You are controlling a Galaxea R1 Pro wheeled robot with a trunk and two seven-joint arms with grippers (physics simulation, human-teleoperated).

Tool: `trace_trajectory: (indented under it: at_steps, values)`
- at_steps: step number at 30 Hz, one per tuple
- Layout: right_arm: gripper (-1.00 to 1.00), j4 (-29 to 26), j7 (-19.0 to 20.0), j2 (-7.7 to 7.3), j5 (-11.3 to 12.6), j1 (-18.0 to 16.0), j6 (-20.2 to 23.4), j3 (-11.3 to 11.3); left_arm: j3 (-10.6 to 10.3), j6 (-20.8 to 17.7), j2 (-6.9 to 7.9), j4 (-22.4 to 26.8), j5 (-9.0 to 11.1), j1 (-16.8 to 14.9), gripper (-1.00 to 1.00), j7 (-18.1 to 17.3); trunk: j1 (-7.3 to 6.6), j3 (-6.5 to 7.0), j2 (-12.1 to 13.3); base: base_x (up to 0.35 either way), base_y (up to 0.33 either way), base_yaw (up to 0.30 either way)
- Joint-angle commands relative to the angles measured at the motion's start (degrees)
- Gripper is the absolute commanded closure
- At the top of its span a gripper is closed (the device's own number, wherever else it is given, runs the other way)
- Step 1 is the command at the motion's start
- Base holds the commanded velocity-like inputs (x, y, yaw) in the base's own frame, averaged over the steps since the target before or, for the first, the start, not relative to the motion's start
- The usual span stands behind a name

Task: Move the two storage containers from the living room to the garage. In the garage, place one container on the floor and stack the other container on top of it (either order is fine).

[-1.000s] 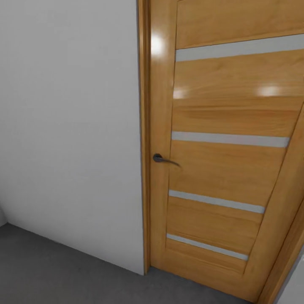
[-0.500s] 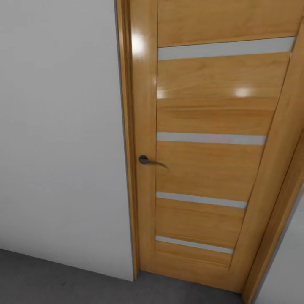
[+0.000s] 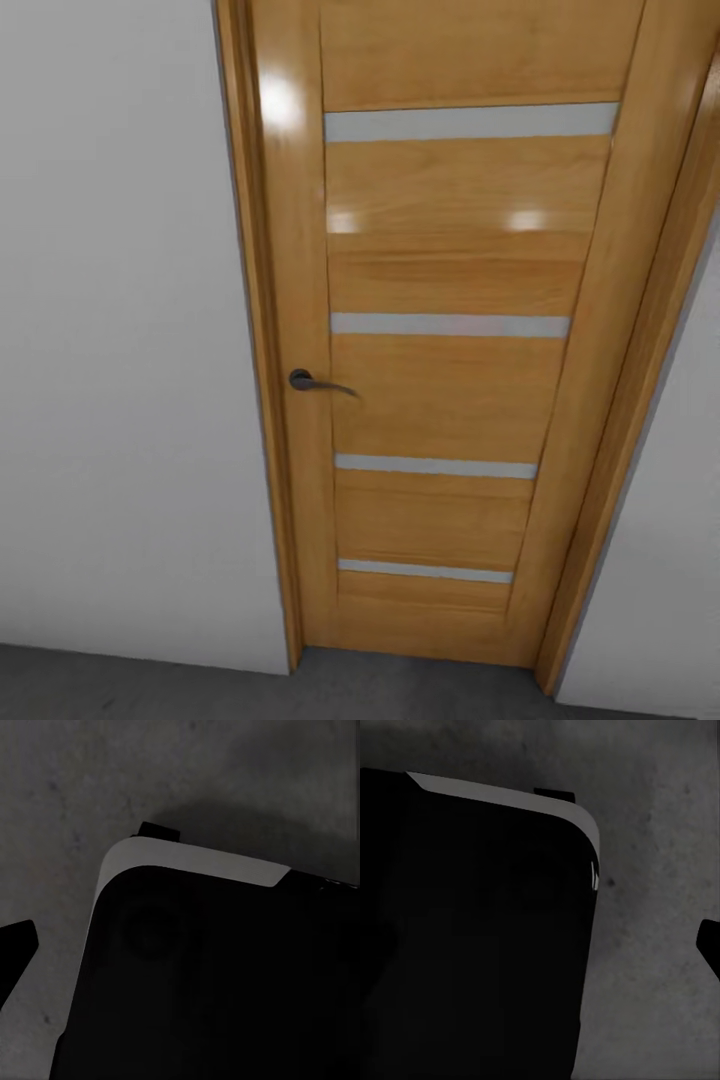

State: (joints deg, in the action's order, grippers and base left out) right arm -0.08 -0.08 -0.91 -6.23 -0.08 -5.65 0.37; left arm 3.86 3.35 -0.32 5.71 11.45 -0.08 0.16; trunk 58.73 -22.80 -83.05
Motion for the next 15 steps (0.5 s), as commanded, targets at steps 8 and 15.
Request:
trace_trajectory:
  at_steps: [8,15]
  values:
    - [-1.0,0.0,0.0,-0.06,-0.7,0.0,-0.1,-0.1,0.4,0.2,-0.05,0.0,0.1,0.0,-1.0,0.0,0.0,-0.05,0.0,0.0,0.0,-0.047]
    - [-1.0,0.0,0.0,-0.06,-0.7,0.0,0.1,-0.1,0.4,0.2,-0.11,0.1,0.1,0.0,-1.0,0.0,0.0,-0.05,0.0,0.0,0.0,-0.002]
